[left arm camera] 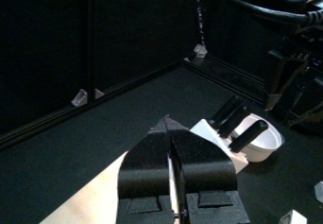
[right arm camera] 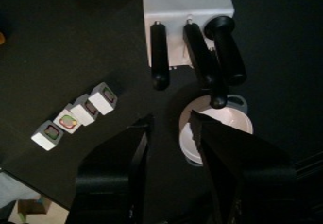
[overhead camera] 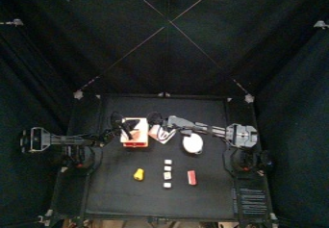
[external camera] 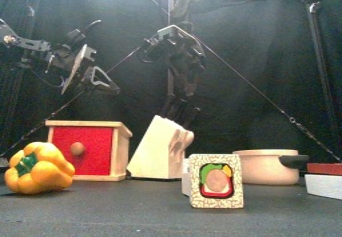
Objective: Grab sushi piece from table
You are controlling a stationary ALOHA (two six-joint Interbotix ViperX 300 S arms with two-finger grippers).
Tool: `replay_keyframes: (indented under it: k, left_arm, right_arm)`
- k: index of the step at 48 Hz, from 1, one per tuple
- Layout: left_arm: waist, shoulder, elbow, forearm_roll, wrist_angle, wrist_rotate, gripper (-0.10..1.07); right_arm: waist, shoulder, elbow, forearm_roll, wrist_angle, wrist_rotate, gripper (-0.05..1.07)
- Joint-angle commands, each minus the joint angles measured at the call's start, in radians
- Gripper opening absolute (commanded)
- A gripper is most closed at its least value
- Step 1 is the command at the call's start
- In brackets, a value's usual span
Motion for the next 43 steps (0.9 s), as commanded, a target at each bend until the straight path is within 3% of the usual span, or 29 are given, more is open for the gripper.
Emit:
replay_keyframes:
  k: [1,15,29,43]
  left_arm:
    - [0.000,-0.002,-0.012,0.003,-0.008,0.002,0.22]
    - [0.000,-0.002,-0.014,0.003,-0.008,0.002,0.22]
    - [0.000,-0.002,-0.014,0.005,-0.008,0.002,0.22]
    - [-0.002,-0.002,-0.014,0.011,-0.008,0.002,0.22]
  right_arm:
    - [0.006,-0.069,0.015,-0.003,-0.015,0.008,0.75]
    - [0.032,-0.221,0.209,0.006,-0.175,0.055,0.75]
    - [0.118,-0.373,0.411,0.005,-0.380,0.164,0.75]
    - [0.204,-0.434,0.563,-0.009,-0.568,0.213,0.75]
